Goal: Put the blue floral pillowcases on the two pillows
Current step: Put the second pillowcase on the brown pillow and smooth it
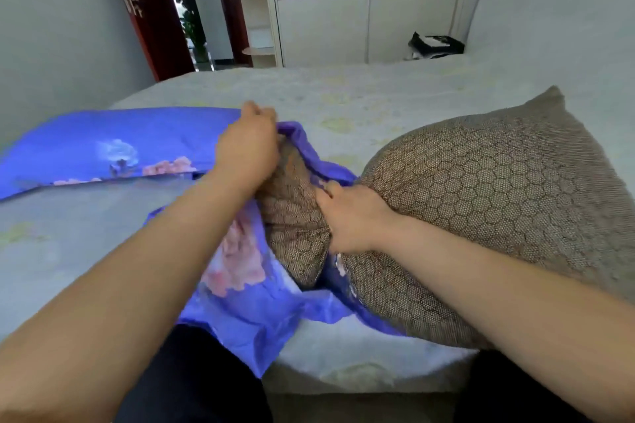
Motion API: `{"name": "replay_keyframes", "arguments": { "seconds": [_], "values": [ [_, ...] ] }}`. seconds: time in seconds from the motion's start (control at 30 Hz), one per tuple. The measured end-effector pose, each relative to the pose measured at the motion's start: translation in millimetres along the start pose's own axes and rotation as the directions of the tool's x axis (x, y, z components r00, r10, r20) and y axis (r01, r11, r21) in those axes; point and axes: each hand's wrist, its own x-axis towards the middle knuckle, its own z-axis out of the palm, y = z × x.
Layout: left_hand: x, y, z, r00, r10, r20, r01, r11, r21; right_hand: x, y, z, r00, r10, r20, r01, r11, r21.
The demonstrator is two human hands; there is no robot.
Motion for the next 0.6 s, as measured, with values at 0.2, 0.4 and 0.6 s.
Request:
{"name": "replay_keyframes", "arguments": {
  "seconds": [0.2, 0.4, 0.6],
  "values": [
    [9, -46, 10, 0.993, -0.117, 0.014, 0.117, 0.991, -0.065, 14, 2, 5, 0.998, -0.057, 0.041, 0.058, 0.998, -0.028],
    [26, -47, 6, 0.974, -0.149, 0.169, 0.191, 0.944, -0.270, 14, -5, 8, 0.989, -0.142, 0.032, 0.145, 0.982, -0.123],
    [13, 11, -8, 0.992, -0.046, -0.120, 0.025, 0.984, -0.176, 4, -24, 4, 0.979, -0.200, 0.033, 0.202, 0.973, -0.107]
  ]
}}
